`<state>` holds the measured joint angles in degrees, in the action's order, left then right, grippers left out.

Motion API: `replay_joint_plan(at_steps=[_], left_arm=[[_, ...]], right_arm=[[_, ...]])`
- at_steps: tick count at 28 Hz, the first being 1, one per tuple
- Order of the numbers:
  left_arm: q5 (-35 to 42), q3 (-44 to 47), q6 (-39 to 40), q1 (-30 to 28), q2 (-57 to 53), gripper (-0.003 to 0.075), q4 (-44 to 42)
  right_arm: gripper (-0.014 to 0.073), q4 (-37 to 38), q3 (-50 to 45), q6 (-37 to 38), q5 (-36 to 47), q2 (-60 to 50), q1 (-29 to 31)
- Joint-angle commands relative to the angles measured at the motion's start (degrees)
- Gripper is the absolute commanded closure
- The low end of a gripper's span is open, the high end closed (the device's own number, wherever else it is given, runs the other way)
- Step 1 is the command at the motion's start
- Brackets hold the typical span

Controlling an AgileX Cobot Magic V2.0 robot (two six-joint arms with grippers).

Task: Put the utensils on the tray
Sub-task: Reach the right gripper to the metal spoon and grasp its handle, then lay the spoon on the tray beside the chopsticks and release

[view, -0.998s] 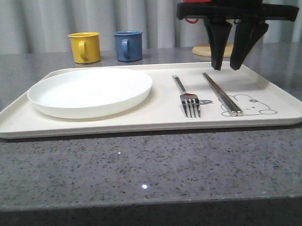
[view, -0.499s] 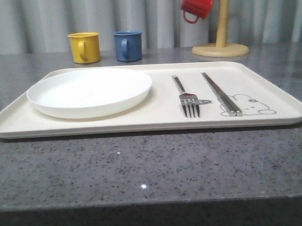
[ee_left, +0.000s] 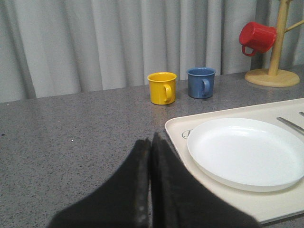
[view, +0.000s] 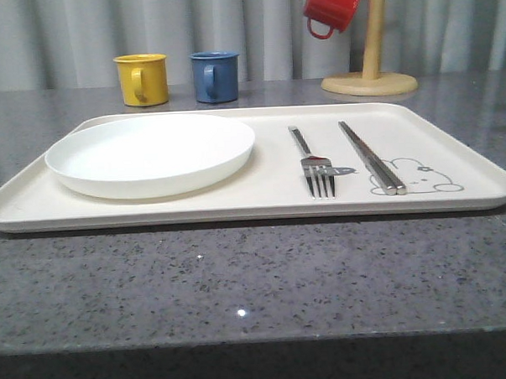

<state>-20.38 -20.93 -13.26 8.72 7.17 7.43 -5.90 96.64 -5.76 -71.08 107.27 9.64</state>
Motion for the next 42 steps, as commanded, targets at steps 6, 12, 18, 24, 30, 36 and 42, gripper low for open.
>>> replay_joint_plan(at_steps=[6,12,18,24,30,36,42], left_arm=[[4.8,-1.6,0.7,0.0,0.7,0.0738,0.7],[4.8,-1.6,0.7,0.0,0.7,0.0738,0.7],[4.8,-1.6,0.7,0.0,0.7,0.0738,0.7],[4.8,-1.6,0.7,0.0,0.7,0.0738,0.7],[4.8,-1.6,0.7,0.0,0.7,0.0738,0.7],[4.8,-1.6,0.7,0.0,0.7,0.0738,0.7],[4.8,-1.6,0.7,0.0,0.7,0.0738,0.7]], right_arm=[[0.0309,-0.6,1.2,-1.0,-5.2,1.9,0.1],[0.0498,-0.6,1.2,-1.0,-5.0,2.3,0.1],[0.0598,-0.6,1.2,-0.9,-5.3,1.0,0.1],[0.0599,-1.7,1.2,6.3,-5.4,-7.0,-0.7],[0.0599,-4.2,1.2,8.3,-5.4,-14.6,-7.9],[0.0599,-4.6,1.2,12.9,-5.3,-14.5,-19.1],[0.0599,-4.2,1.2,18.0,-4.0,-9.0,-22.4]])
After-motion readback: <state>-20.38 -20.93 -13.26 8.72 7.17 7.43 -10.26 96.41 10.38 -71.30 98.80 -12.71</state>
